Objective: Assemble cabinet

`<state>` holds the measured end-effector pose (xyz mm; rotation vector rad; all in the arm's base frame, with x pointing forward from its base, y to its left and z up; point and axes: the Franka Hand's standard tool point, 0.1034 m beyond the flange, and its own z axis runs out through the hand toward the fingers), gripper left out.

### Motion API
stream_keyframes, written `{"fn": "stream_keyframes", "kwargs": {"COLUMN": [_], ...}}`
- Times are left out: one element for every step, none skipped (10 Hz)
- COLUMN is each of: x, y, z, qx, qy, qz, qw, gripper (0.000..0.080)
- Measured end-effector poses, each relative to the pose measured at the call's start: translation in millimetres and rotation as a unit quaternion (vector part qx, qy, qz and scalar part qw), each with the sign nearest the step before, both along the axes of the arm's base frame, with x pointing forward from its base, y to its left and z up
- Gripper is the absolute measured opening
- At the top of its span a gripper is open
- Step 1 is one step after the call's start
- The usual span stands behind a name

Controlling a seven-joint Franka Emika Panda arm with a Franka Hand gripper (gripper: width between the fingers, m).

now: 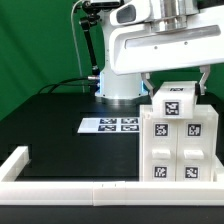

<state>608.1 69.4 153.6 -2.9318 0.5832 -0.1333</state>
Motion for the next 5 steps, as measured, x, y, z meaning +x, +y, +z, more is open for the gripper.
{"fn": "stream_keyframes", "kwargs": {"x": [-0.9, 0.5, 1.8, 3.3, 3.7], "y": [2.1, 2.9, 3.4, 4.1, 3.2], "z": [-0.1, 0.0, 0.1, 0.2, 0.3], "qx": [0.005, 0.012, 0.019, 0.029, 0.032], "qy": [0.002, 0.000, -0.001, -0.002, -0.001], "qz": [-0.042, -0.081, -0.122, -0.171, -0.190], "qw": [0.999, 0.997, 0.992, 0.985, 0.981], "gripper": [0.0560, 0.0560, 0.0560, 0.0560, 0.0560]}}
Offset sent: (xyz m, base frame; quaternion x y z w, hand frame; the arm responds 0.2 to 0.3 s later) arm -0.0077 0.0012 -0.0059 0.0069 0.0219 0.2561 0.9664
